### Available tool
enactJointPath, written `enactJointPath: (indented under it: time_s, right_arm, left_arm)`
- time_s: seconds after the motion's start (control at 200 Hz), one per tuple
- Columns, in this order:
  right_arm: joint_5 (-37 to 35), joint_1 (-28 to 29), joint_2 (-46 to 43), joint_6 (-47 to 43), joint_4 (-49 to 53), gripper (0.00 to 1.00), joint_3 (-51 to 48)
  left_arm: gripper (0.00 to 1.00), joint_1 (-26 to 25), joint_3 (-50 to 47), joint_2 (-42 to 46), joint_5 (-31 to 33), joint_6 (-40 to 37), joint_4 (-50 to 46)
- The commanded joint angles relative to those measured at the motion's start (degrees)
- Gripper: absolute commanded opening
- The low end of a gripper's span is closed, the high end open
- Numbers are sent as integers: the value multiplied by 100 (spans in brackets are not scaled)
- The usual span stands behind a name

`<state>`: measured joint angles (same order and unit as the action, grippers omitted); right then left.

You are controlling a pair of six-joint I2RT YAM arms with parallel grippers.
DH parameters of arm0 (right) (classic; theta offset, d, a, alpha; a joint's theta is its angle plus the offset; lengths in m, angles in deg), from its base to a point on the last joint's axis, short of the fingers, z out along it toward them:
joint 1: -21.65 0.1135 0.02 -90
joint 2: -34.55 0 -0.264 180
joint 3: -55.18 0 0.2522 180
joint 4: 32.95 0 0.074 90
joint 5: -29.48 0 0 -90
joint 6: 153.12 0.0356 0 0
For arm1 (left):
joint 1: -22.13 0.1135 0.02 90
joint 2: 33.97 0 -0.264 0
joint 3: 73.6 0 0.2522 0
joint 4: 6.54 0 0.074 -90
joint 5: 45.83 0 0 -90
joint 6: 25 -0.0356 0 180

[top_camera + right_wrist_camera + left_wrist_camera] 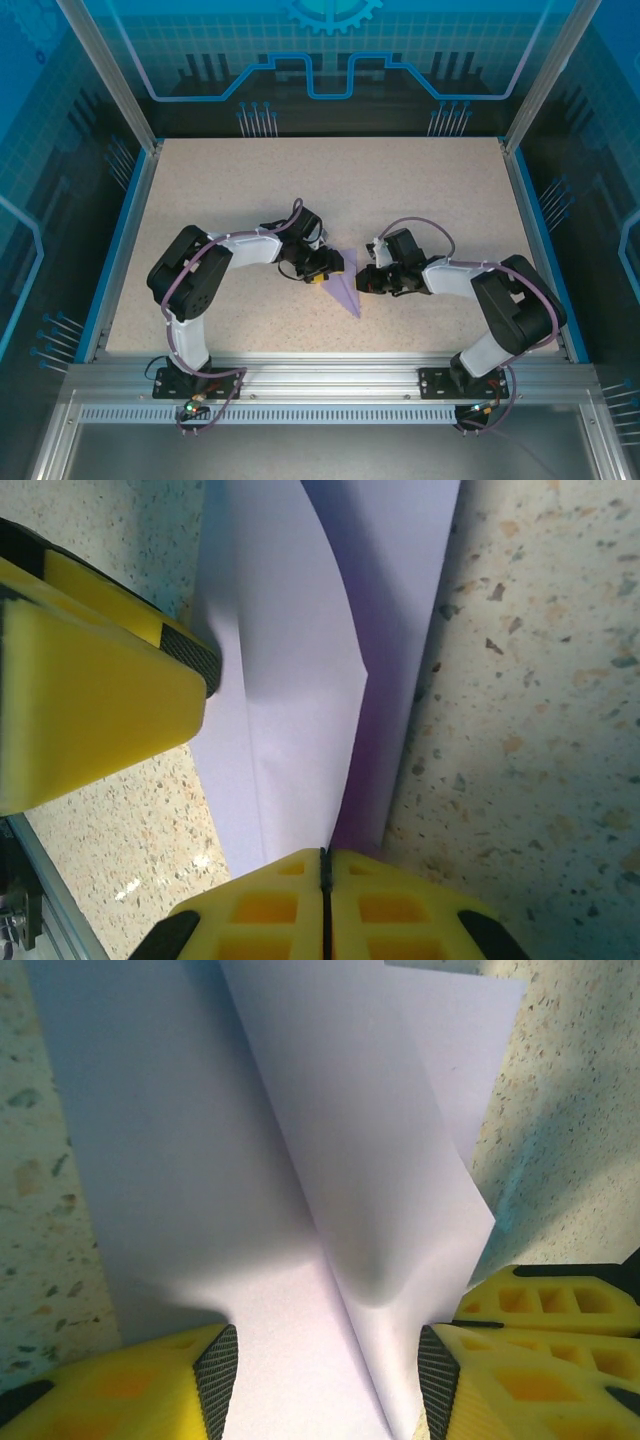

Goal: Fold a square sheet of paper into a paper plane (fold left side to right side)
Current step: Fourth fold the wing at the center of the table.

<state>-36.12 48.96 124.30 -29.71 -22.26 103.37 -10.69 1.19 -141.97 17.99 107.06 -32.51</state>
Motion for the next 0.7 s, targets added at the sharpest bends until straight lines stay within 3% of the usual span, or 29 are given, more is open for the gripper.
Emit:
enactJointPath:
  time_s: [0.0, 0.695]
  right_arm:
    - [-32, -68, -49, -62, 187, 8, -39]
    - [-243, 46, 420, -137, 340, 8, 80]
  left_arm:
    - [56, -24, 31, -151, 205, -45, -405]
    - [56, -33, 40, -126, 216, -75, -431]
